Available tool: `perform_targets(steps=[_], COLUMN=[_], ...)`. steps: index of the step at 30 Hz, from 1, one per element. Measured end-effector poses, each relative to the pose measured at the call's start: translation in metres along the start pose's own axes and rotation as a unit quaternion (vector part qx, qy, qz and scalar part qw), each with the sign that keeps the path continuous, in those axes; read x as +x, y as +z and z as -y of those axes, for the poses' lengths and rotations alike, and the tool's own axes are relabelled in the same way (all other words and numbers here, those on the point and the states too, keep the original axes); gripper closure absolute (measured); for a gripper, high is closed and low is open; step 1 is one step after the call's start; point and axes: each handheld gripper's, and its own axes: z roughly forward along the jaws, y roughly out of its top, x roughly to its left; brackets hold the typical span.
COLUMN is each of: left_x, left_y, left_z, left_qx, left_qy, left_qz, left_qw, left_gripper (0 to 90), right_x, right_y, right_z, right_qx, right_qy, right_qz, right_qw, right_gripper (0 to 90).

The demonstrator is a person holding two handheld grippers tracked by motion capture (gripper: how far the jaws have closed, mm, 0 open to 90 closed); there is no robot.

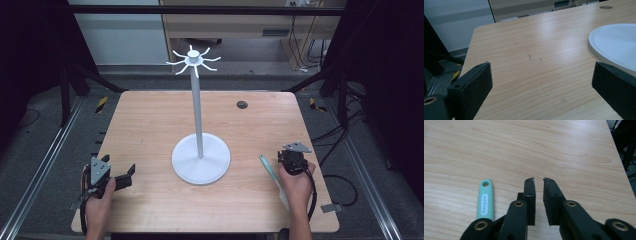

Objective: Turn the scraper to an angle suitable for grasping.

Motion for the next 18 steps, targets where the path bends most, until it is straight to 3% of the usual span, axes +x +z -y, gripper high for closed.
perform_targets(steps=[7,9,18], left_x=[-0.003,-0.002,-0.002], left_y=[0.001,0.001,0.001], left_z=[-0.001,-0.001,-0.001], left_qx=[0.002,0.002,0.005], left_qy=[0.010,0.009,0.010], left_qz=[0.003,0.004,0.004], left_qw=[0.9999,0.9999,0.9999], left_gripper=[2.7,2.7,2.8], right_x=[0.005,0.005,0.019], right_y=[0.001,0.003,0.005], right_z=[0.001,0.002,-0.001], right_qx=[0.028,0.031,0.053], right_qy=[0.023,0.010,-0.006], right_qz=[-0.029,-0.032,-0.062], right_qw=[0.9989,0.9989,0.9966], right_gripper=[90.0,90.0,90.0])
